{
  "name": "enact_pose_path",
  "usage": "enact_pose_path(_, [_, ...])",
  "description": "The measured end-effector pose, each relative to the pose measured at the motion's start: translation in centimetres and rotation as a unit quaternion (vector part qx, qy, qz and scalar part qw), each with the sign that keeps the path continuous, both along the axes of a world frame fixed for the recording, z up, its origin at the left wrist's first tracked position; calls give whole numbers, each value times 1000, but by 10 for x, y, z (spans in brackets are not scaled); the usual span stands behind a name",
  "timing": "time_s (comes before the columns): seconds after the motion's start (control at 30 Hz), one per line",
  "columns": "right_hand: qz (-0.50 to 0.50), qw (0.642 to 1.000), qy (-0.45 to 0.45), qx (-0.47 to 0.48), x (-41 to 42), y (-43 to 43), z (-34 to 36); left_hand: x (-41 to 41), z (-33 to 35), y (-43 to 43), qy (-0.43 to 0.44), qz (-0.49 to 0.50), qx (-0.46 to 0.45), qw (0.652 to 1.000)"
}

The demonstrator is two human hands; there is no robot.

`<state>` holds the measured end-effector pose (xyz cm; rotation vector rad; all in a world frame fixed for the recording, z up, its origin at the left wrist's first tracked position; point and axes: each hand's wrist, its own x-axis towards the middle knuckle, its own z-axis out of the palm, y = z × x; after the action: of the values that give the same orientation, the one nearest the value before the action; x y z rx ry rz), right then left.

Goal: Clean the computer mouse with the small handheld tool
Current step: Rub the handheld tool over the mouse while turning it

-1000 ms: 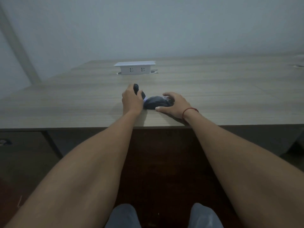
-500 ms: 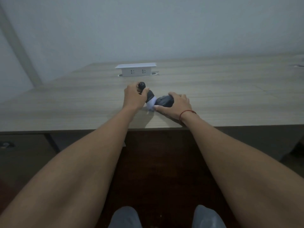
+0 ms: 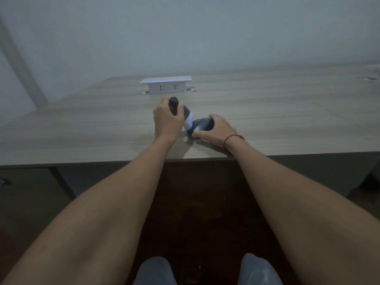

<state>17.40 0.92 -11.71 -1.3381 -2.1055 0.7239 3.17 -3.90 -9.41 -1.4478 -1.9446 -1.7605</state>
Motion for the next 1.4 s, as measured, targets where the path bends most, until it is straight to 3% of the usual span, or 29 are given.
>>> enact_pose_path(0.07, [9, 1000, -12, 1, 0, 0, -1, 6, 5, -1, -9, -16, 34, 999])
enact_pose_path(0.17, [9, 1000, -19, 2, -1, -2, -2, 8, -4, -3, 76, -43, -14, 996])
enact_pose_path(0.3, [11, 1000, -16, -3, -1, -3, 0, -6, -16, -6, 108, 6, -73, 991])
enact_pose_path(0.57, [22, 997, -67, 41, 1, 4, -3, -1, 3, 3, -3, -19, 20, 1000])
enact_pose_path(0.93, [-7, 999, -26, 39, -2, 0, -6, -11, -5, 4, 110, -7, -86, 990])
enact_pose_path(1.13, [-2, 999, -43, 20, -1, 2, -4, 5, 14, 2, 60, -49, -8, 997])
enact_pose_path(1.4, [-15, 996, -63, 54, -3, -1, -3, 5, -7, 2, 99, 9, -71, 993])
